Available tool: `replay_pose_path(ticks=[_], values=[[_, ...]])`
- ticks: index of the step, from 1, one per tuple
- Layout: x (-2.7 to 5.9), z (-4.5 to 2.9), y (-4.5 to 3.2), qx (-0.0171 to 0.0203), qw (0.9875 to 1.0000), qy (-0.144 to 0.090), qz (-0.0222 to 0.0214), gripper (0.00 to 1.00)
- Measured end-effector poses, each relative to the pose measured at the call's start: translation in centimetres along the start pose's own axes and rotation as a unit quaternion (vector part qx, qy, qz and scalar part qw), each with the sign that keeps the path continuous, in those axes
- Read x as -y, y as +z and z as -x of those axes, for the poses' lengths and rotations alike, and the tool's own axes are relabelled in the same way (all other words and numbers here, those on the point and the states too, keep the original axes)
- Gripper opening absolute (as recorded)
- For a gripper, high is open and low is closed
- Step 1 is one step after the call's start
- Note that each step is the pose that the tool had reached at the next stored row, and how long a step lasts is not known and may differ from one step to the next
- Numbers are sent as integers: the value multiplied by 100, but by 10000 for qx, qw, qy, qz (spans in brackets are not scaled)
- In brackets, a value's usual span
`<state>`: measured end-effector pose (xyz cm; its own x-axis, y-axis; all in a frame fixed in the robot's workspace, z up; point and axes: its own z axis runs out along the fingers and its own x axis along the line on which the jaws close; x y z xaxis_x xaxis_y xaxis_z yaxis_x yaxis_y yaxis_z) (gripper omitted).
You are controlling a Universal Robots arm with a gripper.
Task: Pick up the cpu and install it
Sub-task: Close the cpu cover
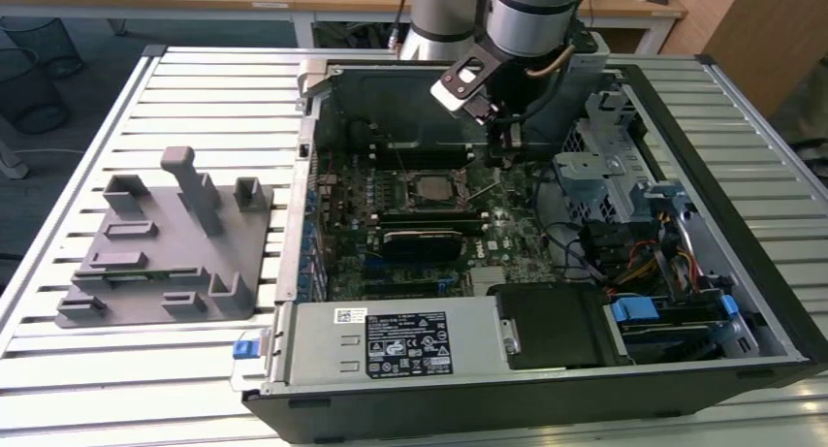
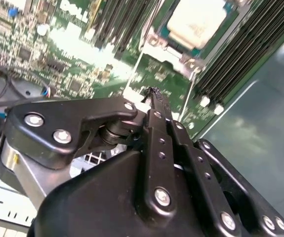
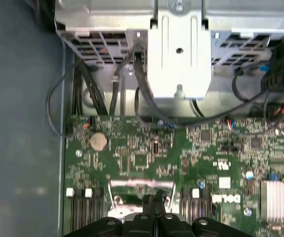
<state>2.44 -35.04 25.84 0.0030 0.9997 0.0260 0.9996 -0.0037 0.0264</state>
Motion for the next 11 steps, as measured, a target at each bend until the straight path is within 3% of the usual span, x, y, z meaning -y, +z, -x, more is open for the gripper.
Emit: replay_pose_path(ticks=[5, 11], values=[[-170, -9, 8, 1, 10000, -1, -6, 11], [-265, -40, 39, 0, 10000, -19, -11, 11]])
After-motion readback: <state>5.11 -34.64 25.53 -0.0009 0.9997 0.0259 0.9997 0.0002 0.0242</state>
